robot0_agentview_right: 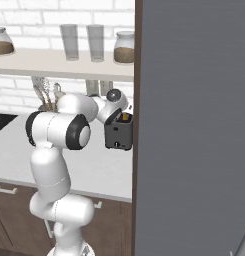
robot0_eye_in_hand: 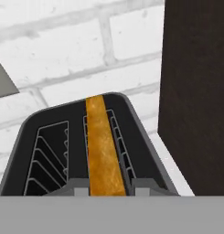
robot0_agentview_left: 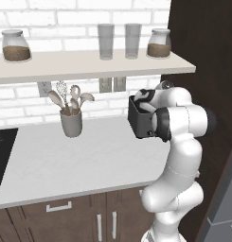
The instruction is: Start the toaster. Once the lever pops up, take the bread to the plate on the dining counter.
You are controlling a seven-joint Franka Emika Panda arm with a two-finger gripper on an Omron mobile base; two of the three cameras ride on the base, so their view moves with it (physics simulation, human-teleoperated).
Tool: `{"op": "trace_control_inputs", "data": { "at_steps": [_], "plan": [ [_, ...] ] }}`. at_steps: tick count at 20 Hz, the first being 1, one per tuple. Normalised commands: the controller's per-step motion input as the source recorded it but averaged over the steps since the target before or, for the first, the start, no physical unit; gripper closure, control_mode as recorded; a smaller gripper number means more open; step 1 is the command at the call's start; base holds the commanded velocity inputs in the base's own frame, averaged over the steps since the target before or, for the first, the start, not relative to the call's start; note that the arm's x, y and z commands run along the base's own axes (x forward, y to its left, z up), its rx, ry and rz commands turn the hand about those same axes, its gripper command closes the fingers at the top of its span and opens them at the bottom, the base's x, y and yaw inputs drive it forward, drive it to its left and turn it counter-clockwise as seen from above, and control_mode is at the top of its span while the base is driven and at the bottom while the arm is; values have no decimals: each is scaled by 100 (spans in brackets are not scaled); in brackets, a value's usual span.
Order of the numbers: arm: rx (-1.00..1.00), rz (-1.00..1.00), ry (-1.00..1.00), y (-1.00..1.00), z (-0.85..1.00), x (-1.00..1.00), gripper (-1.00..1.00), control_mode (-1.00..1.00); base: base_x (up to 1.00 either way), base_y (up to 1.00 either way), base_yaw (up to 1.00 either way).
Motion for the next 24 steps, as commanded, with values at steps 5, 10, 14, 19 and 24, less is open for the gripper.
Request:
{"op": "trace_control_inputs", "data": {
  "at_steps": [5, 10, 14, 19, 24],
  "plan": [
    [1, 0, -8, -2, 12, -11, 100, -100, 0, 0, 0],
    [0, 0, -12, 0, 31, -27, 100, -100, 0, 0, 0],
    [0, 0, -11, 0, 48, -25, 100, -100, 0, 0, 0],
    [0, 0, -8, 0, 61, -21, 100, -100, 0, 0, 0],
    [0, 0, 0, 0, 41, -27, 100, -100, 0, 0, 0]
  ]
}}
